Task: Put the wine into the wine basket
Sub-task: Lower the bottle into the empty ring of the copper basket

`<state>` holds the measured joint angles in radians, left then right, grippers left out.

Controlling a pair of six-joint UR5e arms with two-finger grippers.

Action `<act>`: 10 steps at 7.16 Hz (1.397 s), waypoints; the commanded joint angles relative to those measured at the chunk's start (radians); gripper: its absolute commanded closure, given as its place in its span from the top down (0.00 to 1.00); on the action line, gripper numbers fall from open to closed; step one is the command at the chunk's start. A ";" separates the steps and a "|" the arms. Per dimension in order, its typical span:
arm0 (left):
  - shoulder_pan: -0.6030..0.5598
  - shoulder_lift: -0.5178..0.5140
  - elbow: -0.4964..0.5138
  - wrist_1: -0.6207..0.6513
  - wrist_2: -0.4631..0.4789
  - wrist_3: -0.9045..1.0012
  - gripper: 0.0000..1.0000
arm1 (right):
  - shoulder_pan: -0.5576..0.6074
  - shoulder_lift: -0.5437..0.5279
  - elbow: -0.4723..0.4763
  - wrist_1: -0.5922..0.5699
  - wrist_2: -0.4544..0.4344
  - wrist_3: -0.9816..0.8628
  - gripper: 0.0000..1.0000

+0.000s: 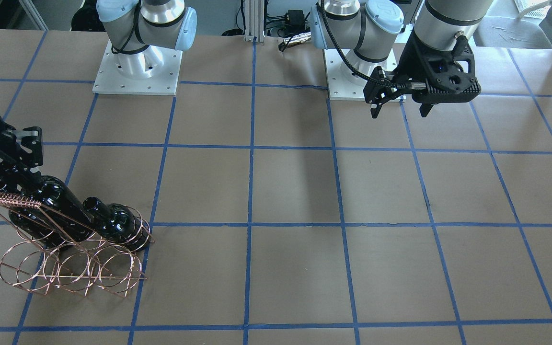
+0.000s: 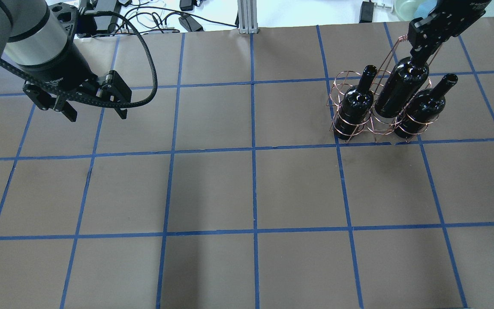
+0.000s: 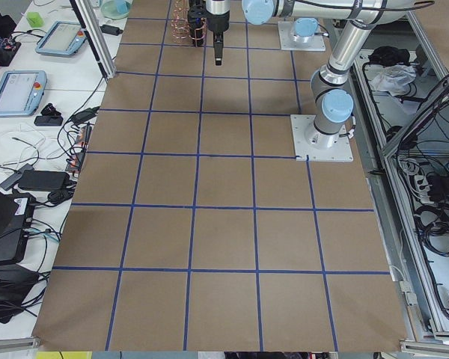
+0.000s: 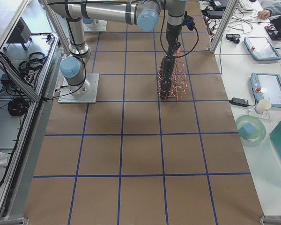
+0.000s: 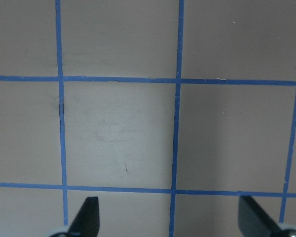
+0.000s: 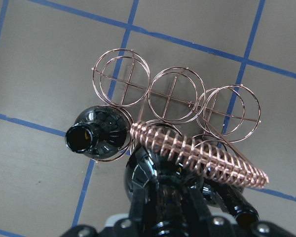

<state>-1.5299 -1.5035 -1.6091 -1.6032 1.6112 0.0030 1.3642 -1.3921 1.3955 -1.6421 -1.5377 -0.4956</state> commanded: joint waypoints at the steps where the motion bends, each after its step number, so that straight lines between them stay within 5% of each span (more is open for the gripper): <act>1: 0.004 0.005 0.000 -0.001 0.003 0.000 1.00 | 0.001 0.027 0.003 0.005 -0.015 0.002 0.00; 10: 0.004 0.005 -0.002 -0.009 0.006 0.000 1.00 | 0.001 0.073 0.094 -0.077 -0.013 -0.009 0.00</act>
<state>-1.5263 -1.4987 -1.6103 -1.6112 1.6158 0.0031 1.3652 -1.3200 1.4764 -1.7180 -1.5508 -0.5055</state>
